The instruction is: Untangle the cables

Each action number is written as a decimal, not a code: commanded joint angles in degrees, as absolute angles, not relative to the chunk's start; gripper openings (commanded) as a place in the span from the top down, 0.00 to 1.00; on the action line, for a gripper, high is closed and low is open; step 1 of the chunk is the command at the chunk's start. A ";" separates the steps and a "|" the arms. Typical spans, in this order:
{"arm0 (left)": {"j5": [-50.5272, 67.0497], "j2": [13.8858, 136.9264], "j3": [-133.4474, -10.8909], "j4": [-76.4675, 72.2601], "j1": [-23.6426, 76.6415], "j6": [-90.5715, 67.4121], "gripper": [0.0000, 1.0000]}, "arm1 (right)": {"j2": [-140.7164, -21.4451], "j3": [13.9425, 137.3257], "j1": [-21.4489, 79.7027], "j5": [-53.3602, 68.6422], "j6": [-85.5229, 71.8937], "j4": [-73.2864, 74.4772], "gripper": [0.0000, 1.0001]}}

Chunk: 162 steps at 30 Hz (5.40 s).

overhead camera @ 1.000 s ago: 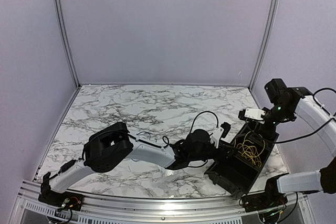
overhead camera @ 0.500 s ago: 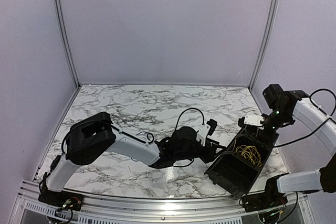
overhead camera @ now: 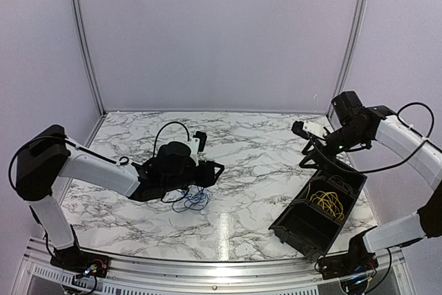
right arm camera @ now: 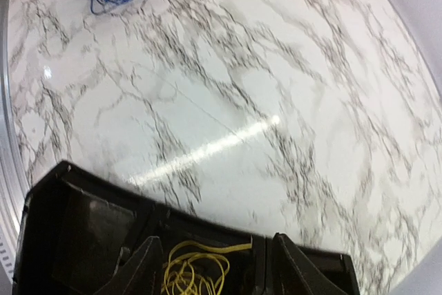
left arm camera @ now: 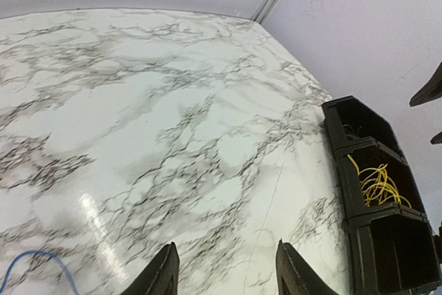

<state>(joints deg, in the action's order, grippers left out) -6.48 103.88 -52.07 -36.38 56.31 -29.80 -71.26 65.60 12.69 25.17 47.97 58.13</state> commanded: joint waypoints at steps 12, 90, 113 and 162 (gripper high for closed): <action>-14.22 92.56 -40.15 -14.85 54.27 -37.81 0.52 | -104.36 77.49 39.47 30.46 28.99 25.10 0.49; -15.65 101.26 -35.52 -26.08 53.71 -34.47 0.61 | -85.79 111.26 27.30 25.85 24.98 31.75 1.00; -19.55 85.15 -40.30 -23.08 59.64 -8.64 0.28 | -83.57 89.30 27.15 31.91 22.02 24.49 1.00; -9.02 77.75 -57.03 -20.91 55.02 -10.96 1.00 | -78.42 78.49 27.44 22.21 29.89 28.57 1.00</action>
<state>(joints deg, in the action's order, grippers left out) -11.97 74.72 -55.64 -17.28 53.43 -8.84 -81.65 78.76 28.18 25.87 25.91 23.97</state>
